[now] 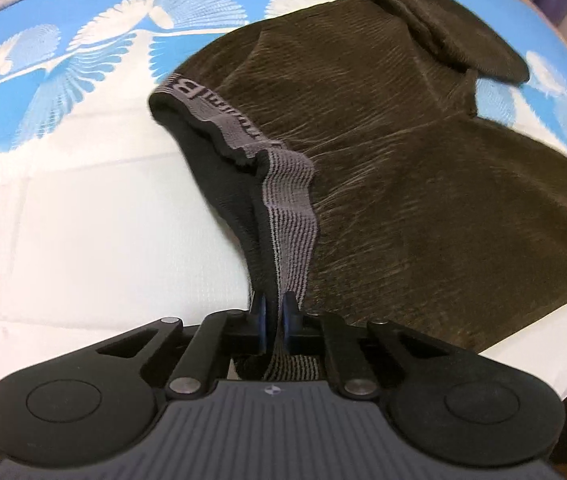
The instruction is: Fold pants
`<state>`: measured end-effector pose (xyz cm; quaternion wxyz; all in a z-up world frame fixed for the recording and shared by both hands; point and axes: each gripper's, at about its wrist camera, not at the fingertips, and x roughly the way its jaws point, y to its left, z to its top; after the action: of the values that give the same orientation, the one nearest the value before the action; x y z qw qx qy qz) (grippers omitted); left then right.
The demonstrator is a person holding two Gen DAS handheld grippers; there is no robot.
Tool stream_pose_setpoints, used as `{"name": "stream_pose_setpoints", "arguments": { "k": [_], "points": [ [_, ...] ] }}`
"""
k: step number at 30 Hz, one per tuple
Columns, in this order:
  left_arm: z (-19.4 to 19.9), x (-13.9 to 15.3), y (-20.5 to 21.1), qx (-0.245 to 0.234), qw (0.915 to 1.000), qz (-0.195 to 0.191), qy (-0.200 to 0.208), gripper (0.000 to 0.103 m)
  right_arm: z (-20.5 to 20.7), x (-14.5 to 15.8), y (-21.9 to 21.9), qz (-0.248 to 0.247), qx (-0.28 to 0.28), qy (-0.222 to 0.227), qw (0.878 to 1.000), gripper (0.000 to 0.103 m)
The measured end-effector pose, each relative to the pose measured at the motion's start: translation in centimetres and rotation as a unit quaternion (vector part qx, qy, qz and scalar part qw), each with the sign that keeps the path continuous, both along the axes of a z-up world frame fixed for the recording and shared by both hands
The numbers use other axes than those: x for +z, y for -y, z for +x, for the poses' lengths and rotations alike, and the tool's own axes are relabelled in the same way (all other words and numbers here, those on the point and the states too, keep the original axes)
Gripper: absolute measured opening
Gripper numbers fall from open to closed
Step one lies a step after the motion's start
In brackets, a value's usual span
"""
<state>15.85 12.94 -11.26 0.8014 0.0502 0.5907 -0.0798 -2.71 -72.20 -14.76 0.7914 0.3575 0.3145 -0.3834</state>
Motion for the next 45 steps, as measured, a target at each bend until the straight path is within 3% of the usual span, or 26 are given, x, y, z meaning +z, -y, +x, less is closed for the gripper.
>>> {"name": "stream_pose_setpoints", "arguments": {
  "k": [3, 5, 6, 7, 11, 15, 18, 20, 23, 27, 29, 33, 36, 37, 40, 43, 45],
  "points": [
    [-0.5, 0.2, -0.9, 0.000, 0.9995, 0.032, -0.010, 0.008, 0.9, -2.0, -0.1, 0.038, 0.026, -0.077, 0.996, 0.011],
    [-0.7, -0.1, -1.3, 0.000, 0.9982, 0.056, -0.020, 0.008, 1.0, -1.6, -0.3, 0.015, 0.025, -0.111, 0.993, 0.027],
    [-0.8, -0.2, -1.4, 0.001, 0.9974, 0.067, -0.025, 0.008, 0.8, -1.0, -0.6, -0.006, 0.021, -0.115, 0.993, 0.040],
    [-0.8, -0.3, -1.4, 0.002, 0.9965, 0.078, -0.030, 0.008, 1.0, -0.3, -1.0, -0.034, 0.014, -0.118, 0.992, 0.044],
    [-0.4, 1.0, -0.4, 0.009, 0.9941, 0.108, -0.002, 0.008, 0.9, 2.0, -2.3, -0.090, 0.003, -0.088, 0.992, 0.044],
    [0.5, 2.7, 1.5, 0.000, 0.9969, 0.066, 0.042, 0.009, 3.0, 3.4, -4.9, -0.090, 0.072, -0.019, 0.993, 0.044],
    [0.7, 1.9, 3.5, -0.025, 0.9980, 0.043, 0.038, 0.014, 5.4, 4.9, -9.1, -0.136, 0.167, 0.011, 0.976, 0.044],
    [0.5, 0.0, 4.3, -0.037, 0.9978, 0.045, 0.030, 0.031, 7.1, 5.7, -11.6, -0.154, 0.227, 0.032, 0.961, 0.044],
    [1.1, -4.4, 5.1, -0.044, 0.9911, 0.112, -0.057, 0.034, 9.4, 6.3, -15.3, -0.151, 0.307, 0.057, 0.938, 0.042],
    [2.1, -2.6, 5.9, -0.035, 0.9930, 0.111, -0.019, 0.035, 11.9, 6.9, -19.3, -0.151, 0.370, 0.055, 0.915, 0.042],
    [2.6, -0.8, 6.7, -0.030, 0.9943, 0.101, 0.018, 0.035, 12.9, 7.1, -20.8, -0.146, 0.387, 0.059, 0.908, 0.043],
    [3.2, 2.4, 9.3, -0.012, 0.9931, 0.081, 0.085, 0.035, 14.9, 7.3, -23.0, -0.133, 0.395, 0.065, 0.907, 0.043],
    [3.8, 5.3, 12.6, -0.012, 0.9930, 0.046, 0.109, 0.011, 17.2, 7.2, -24.1, -0.106, 0.393, 0.074, 0.911, 0.022],
    [4.0, 6.3, 13.9, -0.022, 0.9912, 0.037, 0.125, 0.010, 18.0, 7.2, -24.4, -0.099, 0.385, 0.079, 0.914, 0.018],
    [5.6, 8.4, 17.9, -0.038, 0.9855, 0.006, 0.165, 0.010, 20.5, 7.2, -25.3, -0.070, 0.368, 0.101, 0.922, 0.017],
    [7.7, 7.4, 20.7, -0.032, 0.9825, -0.047, 0.177, 0.011, 22.6, 6.8, -26.8, -0.047, 0.368, 0.108, 0.922, 0.018],
    [8.9, 4.8, 22.0, -0.018, 0.9844, -0.044, 0.169, 0.012, 23.8, 6.3, -27.7, -0.040, 0.374, 0.104, 0.921, 0.018]
  ]
}}
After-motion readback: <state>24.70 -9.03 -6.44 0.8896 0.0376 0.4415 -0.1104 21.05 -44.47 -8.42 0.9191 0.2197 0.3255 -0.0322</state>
